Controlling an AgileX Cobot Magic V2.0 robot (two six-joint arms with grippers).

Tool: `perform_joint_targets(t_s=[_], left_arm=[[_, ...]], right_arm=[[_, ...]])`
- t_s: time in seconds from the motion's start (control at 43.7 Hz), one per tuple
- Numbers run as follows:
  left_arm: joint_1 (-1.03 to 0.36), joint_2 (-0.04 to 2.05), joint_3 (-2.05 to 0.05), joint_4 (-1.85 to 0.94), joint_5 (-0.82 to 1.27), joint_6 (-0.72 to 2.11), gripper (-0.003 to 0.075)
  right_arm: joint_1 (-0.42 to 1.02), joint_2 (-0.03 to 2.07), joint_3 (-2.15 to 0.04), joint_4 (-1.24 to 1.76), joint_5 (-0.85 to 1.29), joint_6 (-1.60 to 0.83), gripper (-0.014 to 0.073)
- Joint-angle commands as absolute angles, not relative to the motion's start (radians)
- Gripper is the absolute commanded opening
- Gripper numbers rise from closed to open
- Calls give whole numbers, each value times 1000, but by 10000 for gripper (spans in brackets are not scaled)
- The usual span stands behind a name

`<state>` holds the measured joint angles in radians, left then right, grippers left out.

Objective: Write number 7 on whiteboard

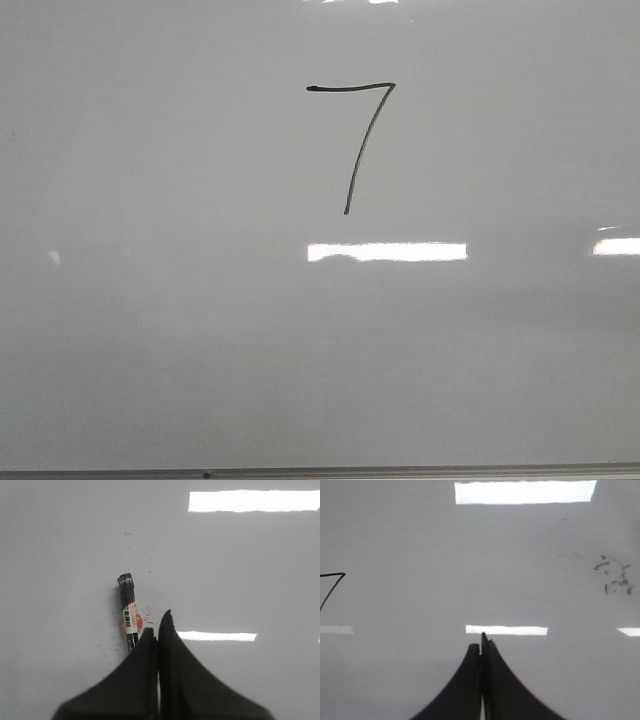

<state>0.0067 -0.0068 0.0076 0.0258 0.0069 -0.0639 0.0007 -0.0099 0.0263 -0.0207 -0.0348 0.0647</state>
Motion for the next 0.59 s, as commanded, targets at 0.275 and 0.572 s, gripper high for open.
perform_joint_targets(t_s=[0.275, 0.572], left_arm=[[6, -19, 20, 24, -68, -74, -21], [6, -19, 20, 24, -68, -74, -21]], right_arm=[[-27, -30, 24, -28, -126, 43, -69], [-27, -30, 24, -26, -129, 38, -69]])
